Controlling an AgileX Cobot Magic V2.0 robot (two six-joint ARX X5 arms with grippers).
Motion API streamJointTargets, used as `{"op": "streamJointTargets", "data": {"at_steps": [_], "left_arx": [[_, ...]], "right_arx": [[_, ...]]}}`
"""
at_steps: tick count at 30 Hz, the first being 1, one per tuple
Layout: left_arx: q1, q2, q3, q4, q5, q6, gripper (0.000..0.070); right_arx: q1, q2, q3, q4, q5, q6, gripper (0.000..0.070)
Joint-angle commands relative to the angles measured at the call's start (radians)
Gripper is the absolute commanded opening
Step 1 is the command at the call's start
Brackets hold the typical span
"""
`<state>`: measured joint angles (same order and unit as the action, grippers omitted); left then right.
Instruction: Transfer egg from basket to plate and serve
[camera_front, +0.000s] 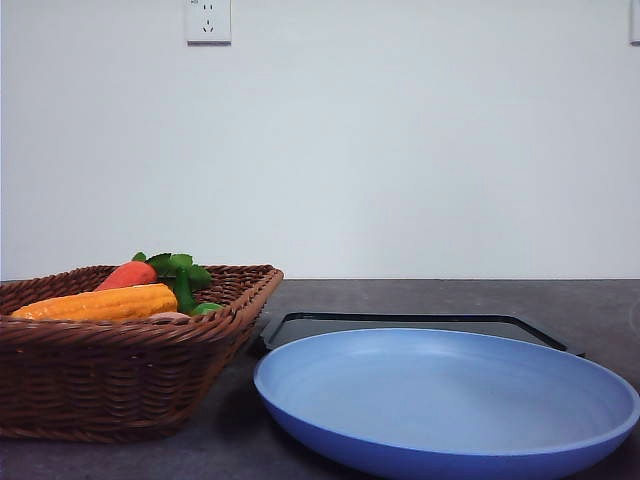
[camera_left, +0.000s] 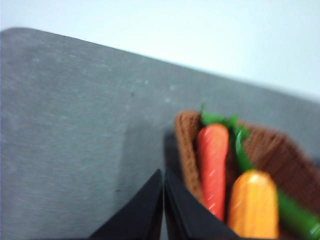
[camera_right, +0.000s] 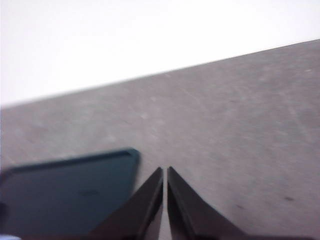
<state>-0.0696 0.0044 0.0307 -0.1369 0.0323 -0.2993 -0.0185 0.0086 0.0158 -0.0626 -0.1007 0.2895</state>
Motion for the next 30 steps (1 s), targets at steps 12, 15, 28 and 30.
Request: {"op": "streamJointTargets", "data": {"at_steps": [12,15,28,30], "left_arx": [[0.000,0.021,0.045,-0.025,0.109,-0.215,0.0000],[0.000,0.069,0.112,-0.085,0.134,-0.214,0.0000],[0.000,0.503,0.425,-0.131,0.374,-0.127,0.0000],[-0.001,0.586,0.477,-0.147,0.446,-0.113,0.0000]], "right_arx": [[0.003,0.006,0.056,0.021,-0.083,0.207,0.0000],[0.003,0.032,0.123,-0.009,-0.082,0.207,0.0000],[0.003,0.406,0.537,-0.191,-0.145,0.098,0.0000],[0.003,0.469,0.596,-0.219,-0.193,0.067,0.0000]]}}
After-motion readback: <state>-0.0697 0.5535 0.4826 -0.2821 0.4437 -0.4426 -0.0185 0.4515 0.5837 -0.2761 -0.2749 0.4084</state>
